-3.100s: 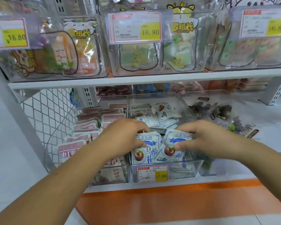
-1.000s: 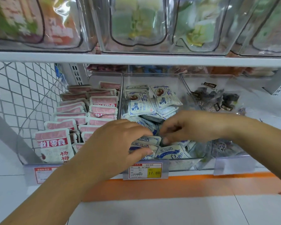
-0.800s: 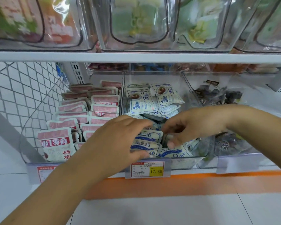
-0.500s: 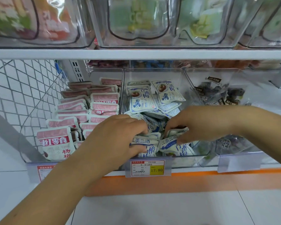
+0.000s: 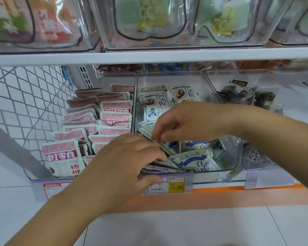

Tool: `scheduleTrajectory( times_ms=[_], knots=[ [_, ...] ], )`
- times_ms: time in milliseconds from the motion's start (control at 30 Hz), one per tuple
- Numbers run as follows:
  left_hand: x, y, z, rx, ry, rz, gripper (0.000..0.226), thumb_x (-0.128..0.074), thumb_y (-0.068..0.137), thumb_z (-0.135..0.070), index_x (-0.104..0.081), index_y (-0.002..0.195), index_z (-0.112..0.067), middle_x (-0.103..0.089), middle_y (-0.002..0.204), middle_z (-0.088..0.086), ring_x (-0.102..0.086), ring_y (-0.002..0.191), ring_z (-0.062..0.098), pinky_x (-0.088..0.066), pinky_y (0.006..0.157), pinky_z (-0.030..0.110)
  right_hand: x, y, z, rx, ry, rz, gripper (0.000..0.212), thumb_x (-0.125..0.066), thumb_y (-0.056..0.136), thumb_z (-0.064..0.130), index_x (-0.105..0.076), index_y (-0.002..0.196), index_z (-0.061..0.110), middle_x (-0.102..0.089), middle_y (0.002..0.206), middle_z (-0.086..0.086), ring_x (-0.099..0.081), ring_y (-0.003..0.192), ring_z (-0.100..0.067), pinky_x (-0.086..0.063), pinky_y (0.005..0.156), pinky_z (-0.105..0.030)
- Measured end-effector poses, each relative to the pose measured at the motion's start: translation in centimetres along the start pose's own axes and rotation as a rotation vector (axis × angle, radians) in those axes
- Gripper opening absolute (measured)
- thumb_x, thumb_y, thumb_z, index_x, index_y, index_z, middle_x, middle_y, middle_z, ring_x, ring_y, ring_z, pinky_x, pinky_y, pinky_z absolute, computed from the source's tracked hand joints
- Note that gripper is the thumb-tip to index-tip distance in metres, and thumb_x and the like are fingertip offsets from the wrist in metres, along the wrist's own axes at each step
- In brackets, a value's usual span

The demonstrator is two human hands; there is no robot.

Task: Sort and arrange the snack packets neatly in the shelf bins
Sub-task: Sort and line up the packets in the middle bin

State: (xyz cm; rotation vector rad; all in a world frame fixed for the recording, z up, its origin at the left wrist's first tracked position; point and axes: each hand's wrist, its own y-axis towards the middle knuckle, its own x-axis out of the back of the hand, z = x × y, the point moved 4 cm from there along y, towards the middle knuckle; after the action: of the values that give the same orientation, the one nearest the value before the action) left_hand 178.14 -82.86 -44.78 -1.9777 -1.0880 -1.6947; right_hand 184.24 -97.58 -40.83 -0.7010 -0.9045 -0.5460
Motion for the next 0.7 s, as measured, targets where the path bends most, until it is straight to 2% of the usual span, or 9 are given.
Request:
scheduleTrajectory(
  times_ms=[100,200,300,400,467,500,567,633,700],
  knots=[
    [0.5,0.5,0.1,0.008,-0.050,-0.108,0.022,-0.054,0.082,-0.044,-0.069,0.093,-0.034,-0.066,0.087,-0.021,-0.058,0.084,0.003,-0.044,0.083,0.028,-1.5,1.3,0.1,0.028,-0.103,0.078,0.020,-0.051,0.097,0.028,-0.062,0.111,0.036,-0.056,0.088,0.027,-0.052,0.078,0.013,-0.038,0.066,-0.006],
    [3.2,0.4,1.2,0.212,-0.324,-0.305,0.010,-0.067,0.083,-0.036,-0.069,0.092,-0.036,-0.067,0.083,-0.019,-0.061,0.078,0.002,-0.050,0.067,0.022,-1.0,0.6,-1.2,-0.027,-0.152,0.056,0.017,-0.044,0.100,0.030,-0.059,0.107,0.035,-0.053,0.081,0.022,-0.050,0.073,0.005,-0.036,0.064,-0.012],
    [5.7,-0.4,2.8,0.303,-0.466,-0.452,0.019,-0.076,0.077,-0.032,-0.068,0.088,-0.045,-0.069,0.075,-0.013,-0.062,0.064,0.014,-0.052,0.058,0.036,-0.6,-0.3,-2.0,-0.090,-0.174,0.048,0.023,-0.047,0.098,0.037,-0.053,0.078,0.029,-0.052,0.070,0.011,-0.047,0.064,-0.003,-0.039,0.061,-0.022],
    [6.6,-1.1,3.5,0.285,-0.559,-0.471,0.015,-0.073,0.073,-0.041,-0.071,0.088,-0.038,-0.072,0.078,-0.007,-0.062,0.065,0.034,-0.053,0.058,0.046,-0.7,0.0,-1.7,-0.101,-0.123,0.041,0.032,-0.055,0.094,0.036,-0.050,0.064,0.030,-0.054,0.058,0.018,-0.050,0.054,0.004,-0.036,0.051,-0.011],
    [6.7,-1.4,3.5,0.268,-0.595,-0.476,0.016,-0.070,0.073,-0.043,-0.072,0.087,-0.036,-0.072,0.078,-0.004,-0.061,0.066,0.037,-0.054,0.062,0.051,-1.5,0.6,-1.1,-0.076,-0.100,0.068,0.038,-0.056,0.093,0.043,-0.057,0.059,0.028,-0.045,0.047,0.011,-0.043,0.046,-0.006,-0.034,0.047,-0.014],
    [6.9,-1.5,3.4,0.268,-0.604,-0.474,0.015,-0.070,0.073,-0.042,-0.072,0.087,-0.036,-0.072,0.079,-0.005,-0.062,0.067,0.034,-0.054,0.064,0.048,-2.1,0.8,-0.7,-0.062,-0.092,0.103,0.033,-0.055,0.094,0.044,-0.061,0.062,0.036,-0.046,0.049,0.012,-0.043,0.048,-0.007,-0.034,0.048,-0.016],
    [7.3,-1.8,3.3,0.268,-0.613,-0.477,0.013,-0.070,0.073,-0.040,-0.072,0.086,-0.038,-0.072,0.080,-0.008,-0.065,0.069,0.024,-0.055,0.064,0.038,-3.2,1.1,-0.5,-0.054,-0.105,0.163,0.021,-0.051,0.097,0.037,-0.065,0.089,0.051,-0.054,0.067,0.023,-0.051,0.063,0.003,-0.041,0.060,-0.013],
    [8.2,-2.3,3.3,0.270,-0.583,-0.492,0.013,-0.071,0.074,-0.037,-0.071,0.087,-0.040,-0.072,0.080,-0.010,-0.067,0.069,0.017,-0.057,0.063,0.036,-3.6,1.2,-0.8,-0.062,-0.167,0.146,0.025,-0.049,0.098,0.032,-0.061,0.117,0.042,-0.047,0.074,0.029,-0.045,0.066,0.021,-0.036,0.063,0.000],
    [9.0,-3.2,3.6,0.297,-0.546,-0.516,0.013,-0.072,0.074,-0.038,-0.071,0.087,-0.040,-0.073,0.079,-0.010,-0.069,0.068,0.018,-0.058,0.064,0.042,-3.5,1.2,-0.9,-0.060,-0.242,0.115,0.024,-0.052,0.096,0.032,-0.059,0.118,0.039,-0.037,0.070,0.030,-0.039,0.060,0.023,-0.033,0.059,0.000]
  ],
)
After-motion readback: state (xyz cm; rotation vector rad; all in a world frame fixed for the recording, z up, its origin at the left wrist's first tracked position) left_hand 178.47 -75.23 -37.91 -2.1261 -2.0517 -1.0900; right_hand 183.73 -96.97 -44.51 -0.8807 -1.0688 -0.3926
